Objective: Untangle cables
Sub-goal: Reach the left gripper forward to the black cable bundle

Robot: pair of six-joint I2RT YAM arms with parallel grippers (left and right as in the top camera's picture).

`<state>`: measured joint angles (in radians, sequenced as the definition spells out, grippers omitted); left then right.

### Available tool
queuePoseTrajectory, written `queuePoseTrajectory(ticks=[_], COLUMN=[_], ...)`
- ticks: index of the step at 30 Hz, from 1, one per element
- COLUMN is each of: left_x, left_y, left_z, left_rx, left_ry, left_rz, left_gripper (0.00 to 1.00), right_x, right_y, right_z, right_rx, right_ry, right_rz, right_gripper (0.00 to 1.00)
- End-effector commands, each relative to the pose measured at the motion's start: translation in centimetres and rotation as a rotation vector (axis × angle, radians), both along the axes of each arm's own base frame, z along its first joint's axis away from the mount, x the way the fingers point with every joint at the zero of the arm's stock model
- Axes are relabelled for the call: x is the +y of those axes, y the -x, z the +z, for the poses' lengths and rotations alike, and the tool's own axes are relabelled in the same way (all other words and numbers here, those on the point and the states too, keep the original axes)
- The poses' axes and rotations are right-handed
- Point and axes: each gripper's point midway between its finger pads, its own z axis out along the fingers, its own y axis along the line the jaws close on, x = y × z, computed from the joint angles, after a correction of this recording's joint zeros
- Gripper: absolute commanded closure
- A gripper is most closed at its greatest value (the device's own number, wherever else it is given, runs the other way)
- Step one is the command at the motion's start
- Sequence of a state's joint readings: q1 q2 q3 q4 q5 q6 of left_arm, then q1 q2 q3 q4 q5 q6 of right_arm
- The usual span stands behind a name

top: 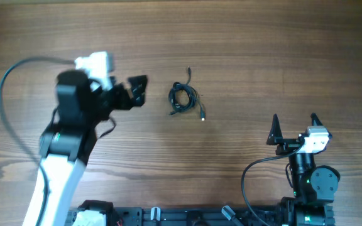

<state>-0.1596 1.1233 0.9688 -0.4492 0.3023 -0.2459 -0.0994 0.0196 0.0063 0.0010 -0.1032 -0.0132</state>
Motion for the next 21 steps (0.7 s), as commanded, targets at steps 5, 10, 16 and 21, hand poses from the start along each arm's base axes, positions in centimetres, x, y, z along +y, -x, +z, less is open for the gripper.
queuePoseTrajectory(ticks=[5,10,16,21], left_x=[-8.1,-9.7,-8.6,-8.6], left_y=[-2.8,-2.8,-4.0,-3.7], left_z=[-4.3,-8.8,-12.8,-16.1], left_rx=[0.078,0.181,0.244,0.322], left_ry=[-0.039,-0.077,-0.158,-0.19], left_rz=[-0.175,-0.215,-0.149,-0.149], left_gripper=[0.0,0.0,0.36,0.41], right_x=[-0.1,-0.1,-0.1,-0.1], right_y=[0.0,0.0,0.0,0.0], right_z=[0.2,0.2,0.2,0.2], right_rx=[-0.009,-0.009,-0.009,-0.009], right_ry=[0.012,0.012,0.012,0.012], right_rz=[-0.005,-0.005,-0.005,-0.005], right_gripper=[0.0,0.0,0.0,0.0])
